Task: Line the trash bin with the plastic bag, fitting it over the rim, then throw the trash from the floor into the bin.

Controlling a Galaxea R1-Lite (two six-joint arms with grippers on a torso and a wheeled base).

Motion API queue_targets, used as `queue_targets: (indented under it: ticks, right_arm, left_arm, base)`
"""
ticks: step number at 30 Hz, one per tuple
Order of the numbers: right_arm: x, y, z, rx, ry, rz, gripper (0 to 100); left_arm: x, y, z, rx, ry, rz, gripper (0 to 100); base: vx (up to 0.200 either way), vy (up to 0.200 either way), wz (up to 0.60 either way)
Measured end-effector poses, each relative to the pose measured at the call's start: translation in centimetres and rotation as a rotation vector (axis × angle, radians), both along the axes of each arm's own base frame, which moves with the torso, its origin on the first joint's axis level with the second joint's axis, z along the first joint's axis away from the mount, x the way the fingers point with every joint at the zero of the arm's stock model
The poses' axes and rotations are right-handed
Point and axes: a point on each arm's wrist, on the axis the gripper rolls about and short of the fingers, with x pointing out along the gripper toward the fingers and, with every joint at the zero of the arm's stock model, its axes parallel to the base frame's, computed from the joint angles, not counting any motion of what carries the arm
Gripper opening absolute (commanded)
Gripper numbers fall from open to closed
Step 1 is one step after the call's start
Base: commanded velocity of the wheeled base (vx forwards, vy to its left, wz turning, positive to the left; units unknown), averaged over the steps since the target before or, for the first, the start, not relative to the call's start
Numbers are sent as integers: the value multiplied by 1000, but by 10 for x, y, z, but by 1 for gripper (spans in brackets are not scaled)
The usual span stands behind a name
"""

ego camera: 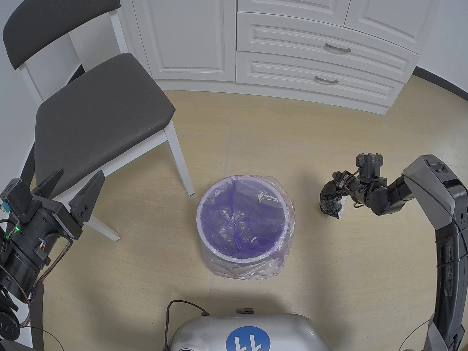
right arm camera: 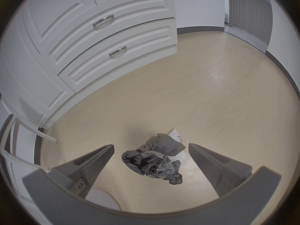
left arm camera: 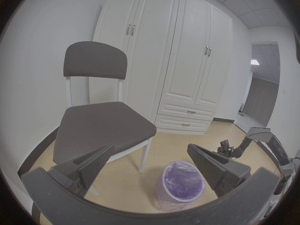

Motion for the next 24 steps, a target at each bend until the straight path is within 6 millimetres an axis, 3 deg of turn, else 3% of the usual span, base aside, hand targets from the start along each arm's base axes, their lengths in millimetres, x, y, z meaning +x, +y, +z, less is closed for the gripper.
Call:
queue_targets:
  ticks: [13,24]
  right_arm:
    - [5,0,-21,7,33,6,100]
    - [12,13,-36,45,15,16,100]
  left_arm:
    - [-1,1,2,-4,-12,5,100]
    - [-1,1,2,-4,-12,5,100]
  base:
    - [0,0,0]
    - [0,0,0]
